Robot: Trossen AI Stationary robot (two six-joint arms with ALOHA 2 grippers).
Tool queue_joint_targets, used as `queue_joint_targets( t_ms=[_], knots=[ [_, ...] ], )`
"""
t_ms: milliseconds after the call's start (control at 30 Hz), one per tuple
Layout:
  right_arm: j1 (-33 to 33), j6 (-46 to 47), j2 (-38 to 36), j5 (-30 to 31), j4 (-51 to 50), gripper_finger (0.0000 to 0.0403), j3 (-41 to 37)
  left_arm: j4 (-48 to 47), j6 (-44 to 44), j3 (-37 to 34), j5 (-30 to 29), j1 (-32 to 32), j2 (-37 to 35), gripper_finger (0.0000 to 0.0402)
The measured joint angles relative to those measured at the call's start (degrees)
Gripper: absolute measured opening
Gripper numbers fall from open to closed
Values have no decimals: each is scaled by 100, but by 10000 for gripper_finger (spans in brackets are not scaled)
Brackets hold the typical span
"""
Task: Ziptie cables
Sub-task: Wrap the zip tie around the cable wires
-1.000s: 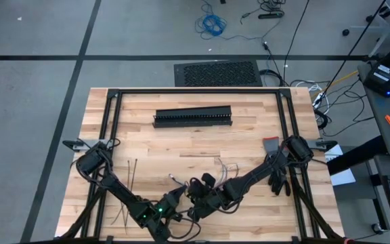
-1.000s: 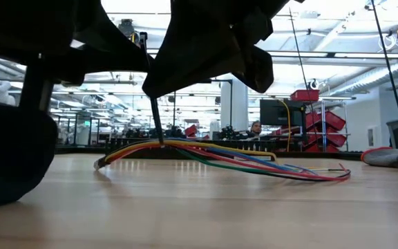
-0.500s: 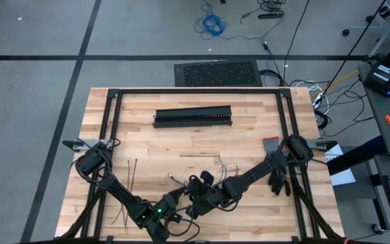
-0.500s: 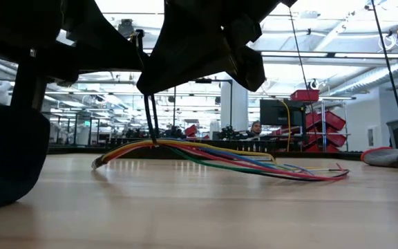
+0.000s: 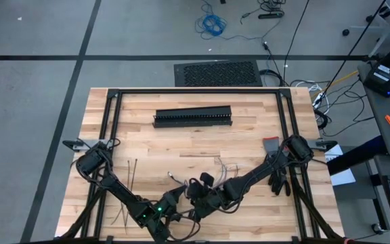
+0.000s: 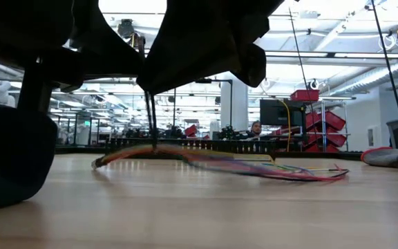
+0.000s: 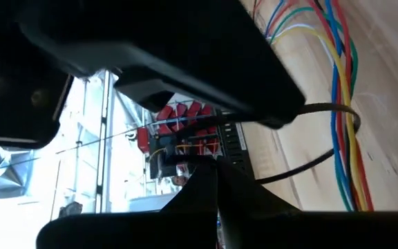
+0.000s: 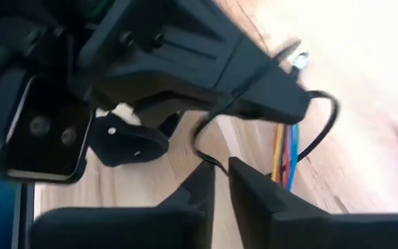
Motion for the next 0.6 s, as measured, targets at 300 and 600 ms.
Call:
queue_joint_targets(
  t_ms=[300,600],
  knots=[
    [-8,48,-9,203,-248,129,0,-4,-267,0,8,0,0,0],
    [385,-234,-11,846,-91,139,0,-11,-585,0,115,0,2,0]
  ],
)
